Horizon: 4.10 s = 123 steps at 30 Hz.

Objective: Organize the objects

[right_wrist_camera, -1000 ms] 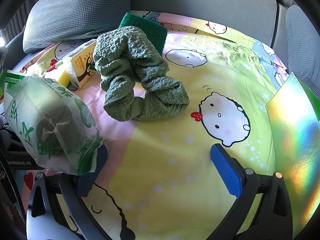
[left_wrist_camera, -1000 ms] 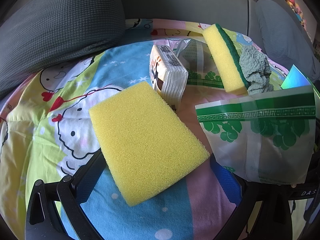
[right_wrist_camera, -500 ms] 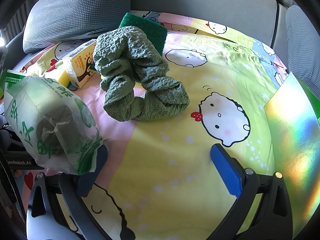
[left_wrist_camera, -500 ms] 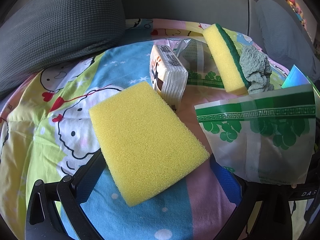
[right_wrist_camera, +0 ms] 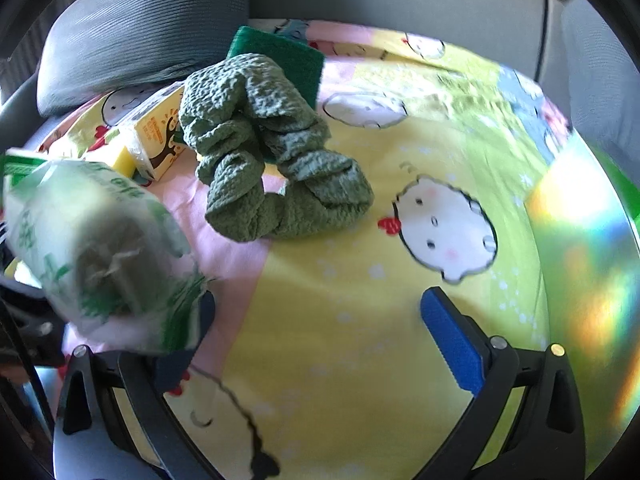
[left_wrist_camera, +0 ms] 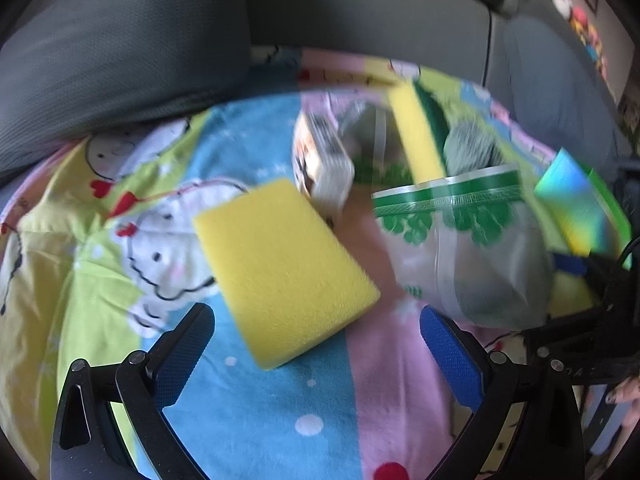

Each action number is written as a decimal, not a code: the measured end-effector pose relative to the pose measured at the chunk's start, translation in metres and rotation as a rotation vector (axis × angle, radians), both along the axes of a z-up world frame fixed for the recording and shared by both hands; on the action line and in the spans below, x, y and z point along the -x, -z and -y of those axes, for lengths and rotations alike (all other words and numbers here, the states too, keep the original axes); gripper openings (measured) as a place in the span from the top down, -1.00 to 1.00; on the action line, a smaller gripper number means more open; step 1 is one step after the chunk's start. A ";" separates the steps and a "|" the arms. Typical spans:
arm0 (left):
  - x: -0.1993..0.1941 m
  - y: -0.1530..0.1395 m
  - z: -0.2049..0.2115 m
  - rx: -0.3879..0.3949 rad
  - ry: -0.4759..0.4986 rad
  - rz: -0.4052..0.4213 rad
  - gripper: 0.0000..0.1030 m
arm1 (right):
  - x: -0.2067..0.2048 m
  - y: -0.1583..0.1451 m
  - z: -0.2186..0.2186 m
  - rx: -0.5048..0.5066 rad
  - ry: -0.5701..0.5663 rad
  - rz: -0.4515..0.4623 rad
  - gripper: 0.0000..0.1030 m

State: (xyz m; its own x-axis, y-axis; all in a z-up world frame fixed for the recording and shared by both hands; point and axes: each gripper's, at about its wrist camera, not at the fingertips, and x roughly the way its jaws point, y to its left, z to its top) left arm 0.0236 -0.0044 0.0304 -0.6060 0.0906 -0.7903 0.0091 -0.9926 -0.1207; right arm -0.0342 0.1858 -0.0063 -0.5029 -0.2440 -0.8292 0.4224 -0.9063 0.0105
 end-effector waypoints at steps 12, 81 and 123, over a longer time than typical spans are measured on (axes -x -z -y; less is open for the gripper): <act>-0.022 -0.048 0.006 -0.298 0.011 -0.091 -0.99 | -0.037 -0.082 -0.057 0.538 0.263 0.081 -0.99; -0.033 -0.152 -0.102 -0.119 0.427 -0.434 0.01 | -0.072 -0.162 -0.036 0.691 0.202 -0.132 -0.17; 0.004 -0.084 -0.265 -0.309 0.738 -0.194 0.01 | -0.079 -0.102 -0.207 0.692 0.781 -0.083 -0.27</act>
State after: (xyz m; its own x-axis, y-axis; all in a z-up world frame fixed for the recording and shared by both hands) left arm 0.0198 0.2608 0.1146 -0.4287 0.7154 -0.5517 -0.6820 -0.6568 -0.3217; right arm 0.0452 0.3925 0.0953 -0.7739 -0.2352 -0.5880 -0.2547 -0.7345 0.6290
